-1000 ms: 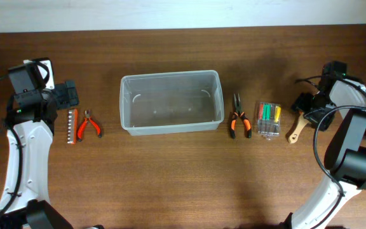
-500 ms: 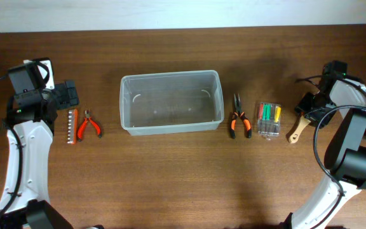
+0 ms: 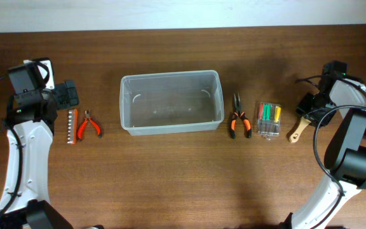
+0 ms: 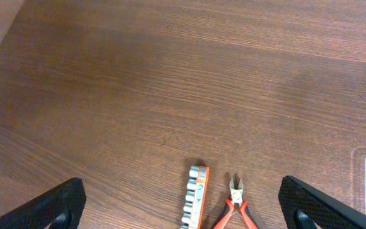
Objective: Pack container
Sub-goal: 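Lower the right gripper and grasp the scraper's wooden handle, then carry the scraper into the clear box and release it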
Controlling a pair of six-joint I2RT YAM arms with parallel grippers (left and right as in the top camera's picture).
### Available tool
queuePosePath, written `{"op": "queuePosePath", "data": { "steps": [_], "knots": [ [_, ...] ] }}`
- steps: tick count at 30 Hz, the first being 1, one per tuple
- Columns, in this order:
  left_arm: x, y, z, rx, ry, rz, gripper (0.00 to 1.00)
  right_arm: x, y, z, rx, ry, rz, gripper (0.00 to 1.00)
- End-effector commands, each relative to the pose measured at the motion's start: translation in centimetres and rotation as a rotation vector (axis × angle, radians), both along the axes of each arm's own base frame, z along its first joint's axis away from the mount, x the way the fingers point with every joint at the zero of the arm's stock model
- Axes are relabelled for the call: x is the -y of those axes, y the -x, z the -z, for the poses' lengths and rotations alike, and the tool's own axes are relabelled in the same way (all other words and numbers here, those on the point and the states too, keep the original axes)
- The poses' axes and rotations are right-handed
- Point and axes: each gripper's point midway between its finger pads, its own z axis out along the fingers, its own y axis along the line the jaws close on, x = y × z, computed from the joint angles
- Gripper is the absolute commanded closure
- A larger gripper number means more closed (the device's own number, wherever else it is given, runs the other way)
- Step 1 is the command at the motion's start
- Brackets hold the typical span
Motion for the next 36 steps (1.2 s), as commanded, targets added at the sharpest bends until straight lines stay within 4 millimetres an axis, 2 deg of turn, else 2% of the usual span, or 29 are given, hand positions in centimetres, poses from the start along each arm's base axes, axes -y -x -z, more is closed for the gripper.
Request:
{"op": "queuePosePath", "data": {
  "steps": [1,12,14,16,25,29,33,36],
  "knots": [
    [-0.4,-0.3,-0.8,0.012,-0.023,0.000,0.01,0.6,0.4,0.8,-0.037,0.028,0.007,0.53],
    [-0.4,-0.3,-0.8,0.012,-0.023,0.000,0.01,0.7,0.2,0.8,-0.030,0.033,-0.047,0.54],
    [-0.4,-0.3,-0.8,0.012,-0.023,0.000,0.01,0.7,0.2,0.8,-0.030,0.033,-0.047,0.64],
    [-0.4,-0.3,-0.8,0.012,-0.023,0.000,0.01,0.7,0.2,0.8,-0.030,0.033,-0.047,0.69],
    [-0.4,-0.3,-0.8,0.012,-0.023,0.000,0.01,0.9,-0.4,0.4,-0.014,0.040,-0.047,0.68],
    [-0.4,-0.3,-0.8,0.012,-0.023,0.000,0.01,1.6,-1.8,-2.1,0.013,0.062,-0.046,0.72],
    [-0.4,-0.3,-0.8,0.012,-0.023,0.000,0.01,2.5,-4.4,-7.3,0.073,0.102,-0.054,0.76],
    [-0.4,-0.3,-0.8,0.012,-0.023,0.000,0.01,1.9,-6.5,-12.1,0.146,0.118,-0.108,0.83]
  ]
}}
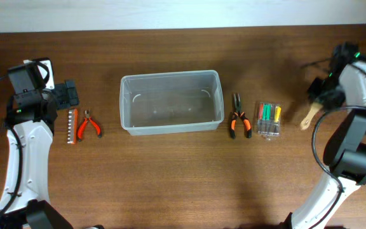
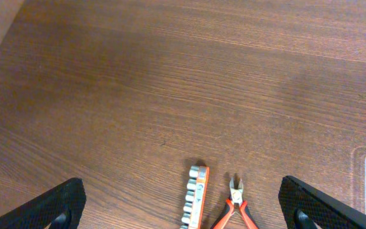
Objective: Pack container
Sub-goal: 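Carry the scraper into the clear box and release it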
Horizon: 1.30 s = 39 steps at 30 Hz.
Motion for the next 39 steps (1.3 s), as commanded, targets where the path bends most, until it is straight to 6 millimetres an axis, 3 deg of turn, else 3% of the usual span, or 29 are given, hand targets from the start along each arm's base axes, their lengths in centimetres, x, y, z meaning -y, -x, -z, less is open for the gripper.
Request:
{"op": "queuePosePath", "data": {
  "steps": [1,2,5,8,11,15,17,18,23,26,33,39],
  "knots": [
    [-0.5,-0.3,-0.8,0.012,-0.024,0.000,0.01,-0.6,-4.0,-7.3,0.153,0.063,-0.090,0.84],
    [-0.5,-0.3,-0.8,0.012,-0.024,0.000,0.01,-2.4,-5.3,-10.2,0.209,0.056,-0.170,0.84],
    [-0.5,-0.3,-0.8,0.012,-0.024,0.000,0.01,-5.9,-6.9,-13.7,0.284,0.051,-0.303,0.85],
    [-0.5,-0.3,-0.8,0.012,-0.024,0.000,0.01,-11.9,-8.6,-17.6,0.381,0.070,-0.502,0.85],
    [-0.4,-0.3,-0.8,0.012,-0.024,0.000,0.01,-18.6,-9.5,-19.6,0.448,0.090,-0.706,0.84],
    [-0.5,-0.3,-0.8,0.012,-0.024,0.000,0.01,-28.5,-9.1,-19.4,0.481,0.106,-1.029,0.81],
    [-0.5,-0.3,-0.8,0.012,-0.024,0.000,0.01,-33.3,-8.2,-18.5,0.477,0.111,-1.195,0.92],
    [-0.4,-0.3,-0.8,0.012,-0.024,0.000,0.01,-34.9,-7.8,-18.3,0.476,0.114,-1.258,0.96],
    [-0.5,-0.3,-0.8,0.012,-0.024,0.000,0.01,-42.3,-5.4,-14.1,0.404,0.124,-1.575,0.96],
    [-0.4,-0.3,-0.8,0.012,-0.024,0.000,0.01,-44.0,-4.8,-11.6,0.353,0.125,-1.679,0.96],
    [-0.4,-0.3,-0.8,0.012,-0.024,0.000,0.01,-45.3,-3.7,-4.8,0.217,0.054,-1.962,0.96],
    [-0.5,-0.3,-0.8,0.012,-0.024,0.000,0.01,-44.9,-2.2,-1.9,0.126,0.031,-2.264,0.91]
  ]
}}
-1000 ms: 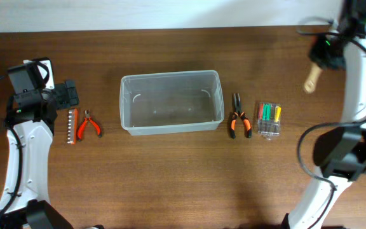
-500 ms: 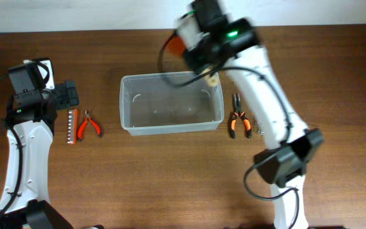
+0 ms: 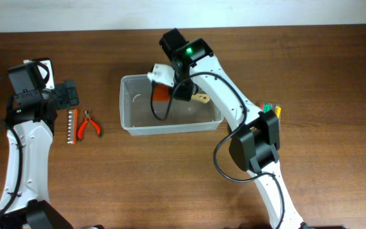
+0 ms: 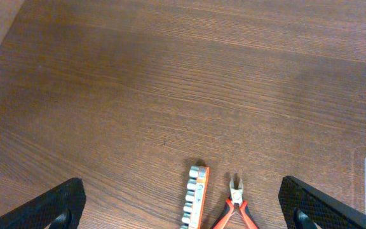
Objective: Pack container
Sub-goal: 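Carry the scraper into the clear box and release it, then move the right gripper to the screwdriver case and grasp it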
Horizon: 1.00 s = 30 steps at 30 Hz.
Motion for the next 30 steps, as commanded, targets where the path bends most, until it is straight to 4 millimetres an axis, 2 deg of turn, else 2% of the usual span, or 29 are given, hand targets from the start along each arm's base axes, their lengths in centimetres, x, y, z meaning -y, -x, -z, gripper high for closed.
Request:
{"op": "queuePosePath", "data": {
  "steps": [1,4,6,8,9,10,14,18,21,24,26,27,30],
  "knots": [
    [-0.4,-0.3,-0.8,0.012,-0.023,0.000,0.01,-0.6,0.5,0.1,0.013,-0.010,-0.242,0.89],
    [-0.4,-0.3,-0.8,0.012,-0.023,0.000,0.01,-0.4,0.3,0.4,0.021,-0.004,-0.287,0.83],
    [-0.4,-0.3,-0.8,0.012,-0.023,0.000,0.01,-0.3,0.0,0.4,0.025,-0.006,-0.281,0.69],
    [-0.4,-0.3,-0.8,0.012,-0.023,0.000,0.01,-0.1,-0.1,0.3,0.027,-0.008,-0.262,0.60],
    [-0.4,-0.3,-0.8,0.012,-0.023,0.000,0.01,0.0,-0.2,-0.1,0.032,-0.008,-0.244,0.05],
    [-0.4,-0.3,-0.8,0.012,-0.023,0.000,0.01,0.1,-0.3,-0.4,0.037,-0.008,-0.228,0.02],
    [-0.4,-0.3,-0.8,0.012,-0.023,0.000,0.01,0.6,-0.5,-3.7,0.087,-0.022,-0.119,0.02],
    [-0.4,-0.3,-0.8,0.012,-0.023,0.000,0.01,3.6,-1.9,-9.6,0.207,-0.022,0.252,0.02],
    [-0.4,-0.3,-0.8,0.012,-0.023,0.000,0.01,7.9,-1.9,-14.4,0.280,-0.039,0.518,0.02],
    [-0.4,-0.3,-0.8,0.012,-0.023,0.000,0.01,12.4,-1.2,-18.5,0.313,-0.080,0.611,0.02],
    [-0.4,-0.3,-0.8,0.012,-0.023,0.000,0.01,16.3,-1.3,-21.2,0.346,-0.140,0.725,0.02],
    [-0.4,-0.3,-0.8,0.012,-0.023,0.000,0.01,17.9,-1.4,-22.0,0.352,-0.165,0.770,0.01],
    [-0.4,-0.3,-0.8,0.012,-0.023,0.000,0.01,24.9,-2.2,-23.5,0.356,-0.257,1.027,0.02]
  ]
}}
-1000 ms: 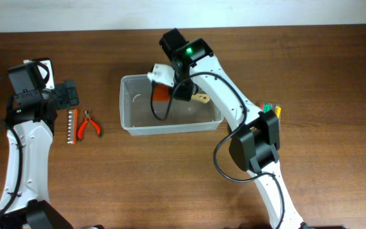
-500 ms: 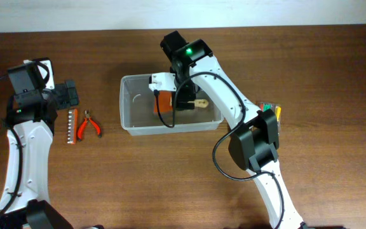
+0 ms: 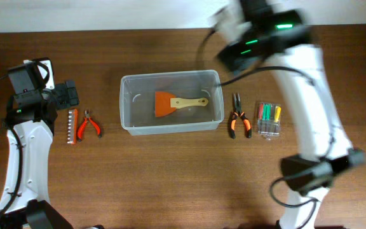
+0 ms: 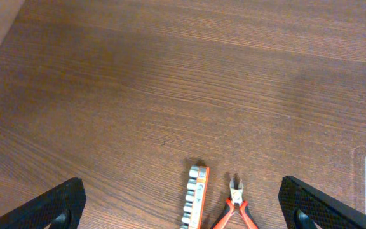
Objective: Pack container
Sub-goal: 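Move the right gripper to the screwdriver case and grasp it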
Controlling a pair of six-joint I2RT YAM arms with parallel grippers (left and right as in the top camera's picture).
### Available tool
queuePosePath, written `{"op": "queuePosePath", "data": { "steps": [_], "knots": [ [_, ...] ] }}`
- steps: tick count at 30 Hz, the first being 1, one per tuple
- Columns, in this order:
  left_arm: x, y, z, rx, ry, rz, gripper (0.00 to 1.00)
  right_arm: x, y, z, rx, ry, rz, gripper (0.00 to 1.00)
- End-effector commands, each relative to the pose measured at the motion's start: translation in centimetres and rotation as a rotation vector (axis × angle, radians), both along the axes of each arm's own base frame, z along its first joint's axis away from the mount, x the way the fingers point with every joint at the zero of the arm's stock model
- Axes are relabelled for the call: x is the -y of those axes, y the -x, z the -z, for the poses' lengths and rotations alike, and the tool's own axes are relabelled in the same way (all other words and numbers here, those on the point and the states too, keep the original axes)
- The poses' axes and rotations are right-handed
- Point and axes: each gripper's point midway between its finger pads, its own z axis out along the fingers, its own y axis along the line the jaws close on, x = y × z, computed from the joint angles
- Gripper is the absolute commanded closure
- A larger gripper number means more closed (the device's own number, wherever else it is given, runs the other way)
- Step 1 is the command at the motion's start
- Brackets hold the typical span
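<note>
A clear plastic container (image 3: 170,129) stands mid-table. Inside it lies an orange scraper (image 3: 173,102) with a wooden handle, blade to the left. My left gripper (image 3: 65,95) hovers at the far left, open (image 4: 182,203) and empty, above a socket rail (image 4: 196,194) and red cutters (image 4: 236,203). My right arm (image 3: 265,35) is a blur behind the container's right end; its gripper cannot be made out. Orange-black pliers (image 3: 239,117) and a case of coloured bits (image 3: 268,119) lie right of the container.
The socket rail (image 3: 72,126) and the cutters (image 3: 89,123) lie side by side between my left arm and the container. The container's corner shows at the right edge of the left wrist view. The table's far edge runs along the top.
The scraper was held by my right gripper inside the container's back part; now it lies loose on the container floor. The right arm has moved up and to the right. The left arm is unchanged.
The scraper first lay at the table's far right, with my right gripper beside it. Then the gripper was on it there. A second ago it hung in the gripper inside the container, and now it rests in the container, let go. The left arm stayed still.
</note>
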Motion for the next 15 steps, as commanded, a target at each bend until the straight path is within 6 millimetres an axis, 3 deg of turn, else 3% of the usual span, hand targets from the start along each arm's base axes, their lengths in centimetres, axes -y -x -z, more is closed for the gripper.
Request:
{"op": "queuePosePath", "data": {
  "steps": [1,3,5,8,11,15],
  "knots": [
    [-0.4,-0.3,-0.8,0.012,-0.023,0.000,0.01,7.3,-0.5,-0.8,0.009,-0.176,0.320,0.02],
    [-0.4,-0.3,-0.8,0.012,-0.023,0.000,0.01,11.9,-0.6,0.6,-0.027,-0.284,0.510,0.02],
    [-0.4,-0.3,-0.8,0.012,-0.023,0.000,0.01,15.5,-0.4,3.4,-0.102,-0.376,0.650,0.02],
    [-0.4,-0.3,-0.8,0.012,-0.023,0.000,0.01,18.4,0.3,8.1,-0.223,-0.431,0.789,0.01],
    [-0.4,-0.3,-0.8,0.012,-0.023,0.000,0.01,19.2,1.3,13.7,-0.360,-0.452,0.906,0.01],
    [-0.4,-0.3,-0.8,0.012,-0.023,0.000,0.01,17.8,3.0,20.0,-0.522,-0.427,0.943,0.02]
  ]
}}
